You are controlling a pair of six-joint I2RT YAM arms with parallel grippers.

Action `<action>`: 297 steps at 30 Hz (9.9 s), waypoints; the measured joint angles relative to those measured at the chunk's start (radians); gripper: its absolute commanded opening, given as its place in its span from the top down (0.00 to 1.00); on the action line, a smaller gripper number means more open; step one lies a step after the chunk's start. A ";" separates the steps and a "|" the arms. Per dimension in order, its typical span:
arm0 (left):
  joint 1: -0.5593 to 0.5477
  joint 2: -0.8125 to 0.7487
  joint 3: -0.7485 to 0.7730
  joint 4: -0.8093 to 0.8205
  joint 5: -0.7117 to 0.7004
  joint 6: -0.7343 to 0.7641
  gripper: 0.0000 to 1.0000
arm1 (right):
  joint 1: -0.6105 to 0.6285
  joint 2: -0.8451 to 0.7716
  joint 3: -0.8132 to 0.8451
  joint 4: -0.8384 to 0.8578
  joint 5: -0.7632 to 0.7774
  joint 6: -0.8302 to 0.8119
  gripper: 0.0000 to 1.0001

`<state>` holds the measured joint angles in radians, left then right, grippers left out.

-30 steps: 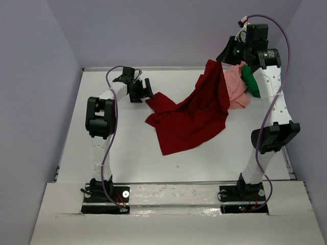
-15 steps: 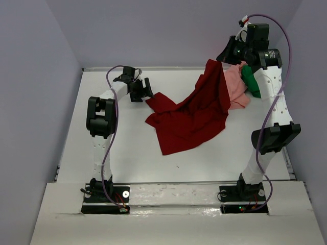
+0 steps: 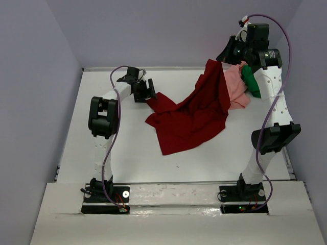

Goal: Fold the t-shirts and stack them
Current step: Flatten out the tshirt

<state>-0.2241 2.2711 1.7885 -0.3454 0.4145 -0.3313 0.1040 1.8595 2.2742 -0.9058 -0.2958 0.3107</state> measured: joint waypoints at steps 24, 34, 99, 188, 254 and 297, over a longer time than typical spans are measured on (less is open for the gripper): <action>0.009 0.045 0.081 -0.113 -0.077 -0.006 1.00 | 0.000 0.000 0.000 0.001 0.012 0.000 1.00; 0.104 -0.027 0.339 -0.304 -0.222 0.015 1.00 | -0.007 -0.014 -0.060 0.011 0.041 0.008 1.00; 0.134 -1.661 -0.254 -0.659 -0.516 -0.358 1.00 | -0.019 -0.904 -0.139 0.224 -0.549 0.402 1.00; 0.133 -1.458 0.209 -0.506 -0.538 -0.277 1.00 | -0.019 -0.736 0.226 0.294 -0.426 0.314 1.00; 0.203 -0.505 -0.322 -0.005 -0.587 -0.196 1.00 | 0.042 0.307 -0.306 0.479 -0.209 0.160 1.00; 0.358 -0.298 -0.119 -0.059 -0.591 -0.124 1.00 | 0.040 0.584 0.072 0.375 -0.129 0.161 1.00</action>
<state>0.1341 1.9728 1.6691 -0.4046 -0.1764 -0.4553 0.1444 2.4432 2.3466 -0.5312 -0.4252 0.4717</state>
